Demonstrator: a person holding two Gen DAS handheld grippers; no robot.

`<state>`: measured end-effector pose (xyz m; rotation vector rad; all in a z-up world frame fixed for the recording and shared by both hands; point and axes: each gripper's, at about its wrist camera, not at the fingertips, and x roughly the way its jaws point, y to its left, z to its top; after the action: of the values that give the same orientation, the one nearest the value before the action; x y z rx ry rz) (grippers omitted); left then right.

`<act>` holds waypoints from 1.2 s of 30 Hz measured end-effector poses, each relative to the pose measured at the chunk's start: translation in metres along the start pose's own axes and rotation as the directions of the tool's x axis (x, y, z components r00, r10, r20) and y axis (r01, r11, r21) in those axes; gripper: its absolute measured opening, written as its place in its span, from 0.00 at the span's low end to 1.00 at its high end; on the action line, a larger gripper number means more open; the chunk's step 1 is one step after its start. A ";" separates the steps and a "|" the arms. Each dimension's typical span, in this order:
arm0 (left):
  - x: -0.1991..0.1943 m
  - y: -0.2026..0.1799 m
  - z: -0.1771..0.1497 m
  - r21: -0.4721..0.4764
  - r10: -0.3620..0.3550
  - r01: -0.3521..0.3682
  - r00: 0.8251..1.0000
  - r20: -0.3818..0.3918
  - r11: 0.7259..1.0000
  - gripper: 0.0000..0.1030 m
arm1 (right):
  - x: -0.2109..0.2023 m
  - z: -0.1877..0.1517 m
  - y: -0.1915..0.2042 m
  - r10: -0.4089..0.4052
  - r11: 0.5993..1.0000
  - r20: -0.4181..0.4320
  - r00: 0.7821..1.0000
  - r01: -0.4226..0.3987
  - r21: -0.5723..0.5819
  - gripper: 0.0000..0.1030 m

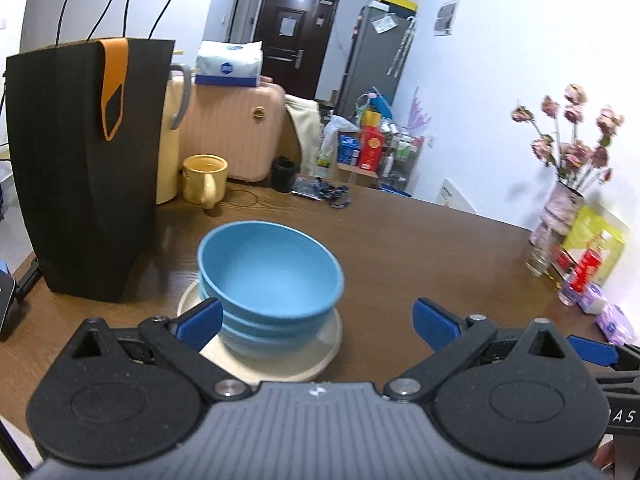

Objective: Organize plates and bowls

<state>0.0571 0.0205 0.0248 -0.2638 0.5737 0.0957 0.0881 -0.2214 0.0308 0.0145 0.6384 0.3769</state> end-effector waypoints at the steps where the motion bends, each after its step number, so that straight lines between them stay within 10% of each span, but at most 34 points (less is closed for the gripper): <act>1: -0.006 -0.005 -0.005 0.006 -0.002 0.002 1.000 0.001 1.000 1.00 | -0.008 -0.004 -0.002 -0.004 1.000 0.004 1.000 0.004 0.002 1.00; 36: -0.116 -0.040 -0.092 0.072 0.015 -0.015 1.000 0.010 0.997 1.00 | -0.136 -0.088 -0.007 -0.014 1.000 0.071 0.997 0.012 0.020 1.00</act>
<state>-0.0819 -0.0451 0.0231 -0.1891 0.5691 0.0906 -0.0614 -0.2845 0.0379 0.0424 0.5717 0.3560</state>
